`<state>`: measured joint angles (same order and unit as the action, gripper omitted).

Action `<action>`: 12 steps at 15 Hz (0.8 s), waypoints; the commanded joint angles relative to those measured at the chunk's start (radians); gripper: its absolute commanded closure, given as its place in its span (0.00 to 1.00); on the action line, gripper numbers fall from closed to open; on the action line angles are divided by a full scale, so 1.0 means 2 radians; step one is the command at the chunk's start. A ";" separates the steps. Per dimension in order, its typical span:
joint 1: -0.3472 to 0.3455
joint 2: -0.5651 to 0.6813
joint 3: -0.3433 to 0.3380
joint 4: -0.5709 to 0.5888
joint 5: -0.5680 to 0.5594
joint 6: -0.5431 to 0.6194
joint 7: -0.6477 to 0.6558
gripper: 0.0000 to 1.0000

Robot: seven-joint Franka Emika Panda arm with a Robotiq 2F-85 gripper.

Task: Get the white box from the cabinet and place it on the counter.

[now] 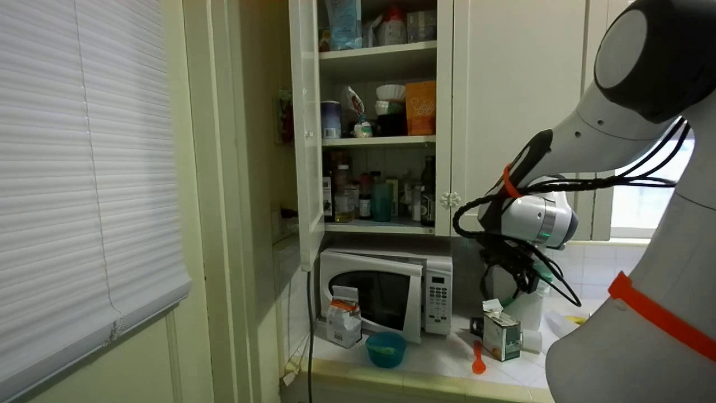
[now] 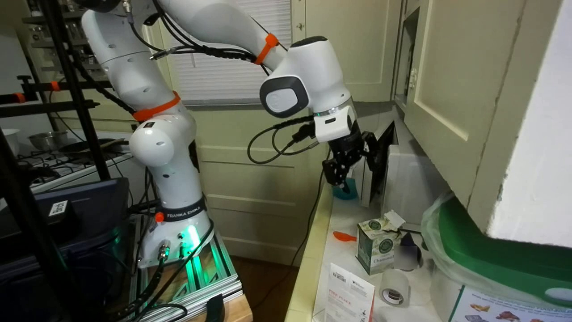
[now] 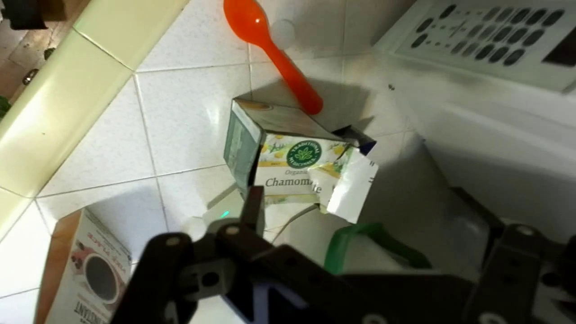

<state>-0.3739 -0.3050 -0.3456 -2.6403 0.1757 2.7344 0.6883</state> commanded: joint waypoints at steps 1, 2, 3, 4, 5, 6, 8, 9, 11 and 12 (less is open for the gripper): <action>0.009 -0.051 -0.002 0.009 0.021 -0.080 -0.099 0.00; 0.007 -0.054 0.002 0.019 0.017 -0.103 -0.119 0.00; 0.004 -0.056 0.007 0.029 0.009 -0.130 -0.135 0.00; -0.004 -0.054 0.018 0.041 -0.009 -0.156 -0.141 0.00; -0.006 -0.054 0.024 0.052 -0.020 -0.179 -0.146 0.00; -0.010 -0.054 0.036 0.063 -0.033 -0.195 -0.141 0.00; -0.010 -0.052 0.052 0.082 -0.057 -0.221 -0.143 0.00; -0.008 -0.051 0.058 0.090 -0.068 -0.231 -0.146 0.00; -0.002 -0.050 0.069 0.103 -0.087 -0.242 -0.156 0.00; 0.000 -0.052 0.075 0.109 -0.095 -0.248 -0.160 0.00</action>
<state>-0.3777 -0.4113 -0.2210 -2.4635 0.0349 2.2964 0.4052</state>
